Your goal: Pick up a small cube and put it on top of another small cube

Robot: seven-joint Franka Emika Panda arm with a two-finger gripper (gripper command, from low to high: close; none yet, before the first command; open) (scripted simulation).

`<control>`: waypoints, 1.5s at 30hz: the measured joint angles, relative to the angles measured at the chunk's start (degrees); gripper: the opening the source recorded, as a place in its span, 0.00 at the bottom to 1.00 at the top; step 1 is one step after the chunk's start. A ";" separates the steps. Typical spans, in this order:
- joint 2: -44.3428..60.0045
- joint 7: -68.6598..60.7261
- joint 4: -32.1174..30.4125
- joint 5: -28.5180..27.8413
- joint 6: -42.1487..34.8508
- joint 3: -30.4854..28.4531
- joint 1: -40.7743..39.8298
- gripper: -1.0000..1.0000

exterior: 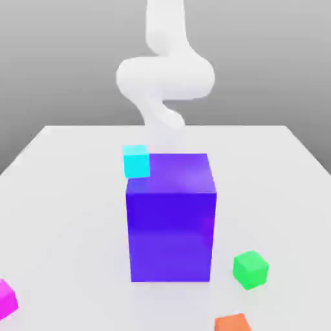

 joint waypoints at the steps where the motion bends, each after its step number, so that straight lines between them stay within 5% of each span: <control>1: 2.25 -0.20 0.14 0.49 0.55 -0.95 -0.08 0.50; 19: 39.83 -5.79 2.44 11.74 9.55 -14.65 -5.19 0.50; 31: 64.04 -7.26 3.91 15.90 16.35 -18.06 -12.82 0.50; 35: 72.37 -9.95 5.80 19.73 21.93 -14.42 -16.30 0.50; 36: 73.42 -10.31 6.06 20.24 22.73 -13.77 -16.85 0.00; 45: 69.94 -8.93 5.16 18.32 20.11 -15.74 -15.33 0.00</control>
